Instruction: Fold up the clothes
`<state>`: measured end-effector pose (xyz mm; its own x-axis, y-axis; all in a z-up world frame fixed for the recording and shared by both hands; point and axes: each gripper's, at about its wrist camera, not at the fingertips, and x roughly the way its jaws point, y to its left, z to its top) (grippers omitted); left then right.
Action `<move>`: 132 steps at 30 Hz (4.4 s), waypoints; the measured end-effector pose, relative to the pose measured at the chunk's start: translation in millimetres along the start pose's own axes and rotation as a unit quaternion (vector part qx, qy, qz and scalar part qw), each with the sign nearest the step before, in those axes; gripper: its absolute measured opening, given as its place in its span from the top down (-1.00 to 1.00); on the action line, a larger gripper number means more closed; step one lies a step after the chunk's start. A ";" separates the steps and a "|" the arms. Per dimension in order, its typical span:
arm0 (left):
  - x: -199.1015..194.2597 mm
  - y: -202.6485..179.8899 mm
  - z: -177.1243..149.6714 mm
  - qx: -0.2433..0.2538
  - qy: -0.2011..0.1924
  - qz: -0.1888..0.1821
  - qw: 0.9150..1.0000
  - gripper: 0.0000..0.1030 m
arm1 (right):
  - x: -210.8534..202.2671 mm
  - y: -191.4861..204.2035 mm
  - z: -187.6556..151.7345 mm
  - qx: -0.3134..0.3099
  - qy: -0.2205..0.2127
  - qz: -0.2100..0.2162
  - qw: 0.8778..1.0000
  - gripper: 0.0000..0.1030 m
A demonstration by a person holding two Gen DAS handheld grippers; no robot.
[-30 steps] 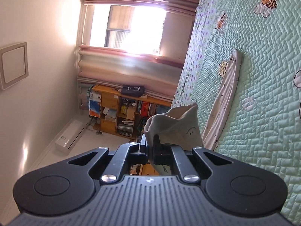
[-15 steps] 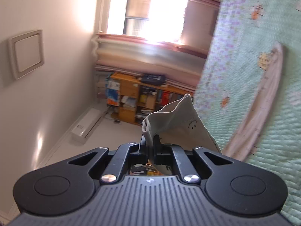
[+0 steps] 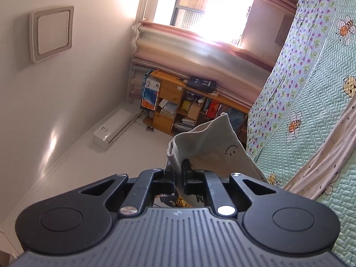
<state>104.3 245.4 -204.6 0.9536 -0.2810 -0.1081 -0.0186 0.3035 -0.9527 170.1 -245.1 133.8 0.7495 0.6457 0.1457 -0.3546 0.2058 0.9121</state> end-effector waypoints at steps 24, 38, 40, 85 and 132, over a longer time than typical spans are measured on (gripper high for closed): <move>-26.6 -18.7 16.0 0.061 0.033 -0.012 0.998 1.00 | -55.4 -66.5 -2.1 -0.005 -0.047 -0.082 0.996 0.66; -92.6 0.0 1.5 0.109 0.136 0.116 0.978 1.00 | -183.9 -271.0 -84.4 0.151 -0.062 -0.278 0.947 0.65; -86.6 -4.1 0.1 0.128 0.147 0.131 0.972 1.00 | -187.8 -269.2 -87.8 0.140 -0.060 -0.280 0.948 0.65; -69.8 -22.0 15.2 0.112 0.187 0.196 0.956 0.80 | -218.7 -247.1 -70.3 0.008 0.030 -0.160 0.987 0.77; -57.6 -22.8 0.4 0.113 0.217 0.184 0.952 0.57 | -205.3 -292.8 -70.7 -0.089 0.095 -0.302 0.944 -0.34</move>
<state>49.9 255.0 -176.5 0.6808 -0.4529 -0.5756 -0.2153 0.6274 -0.7483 80.5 -385.9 -190.2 0.7374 0.4874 -0.4677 0.0046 0.6887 0.7250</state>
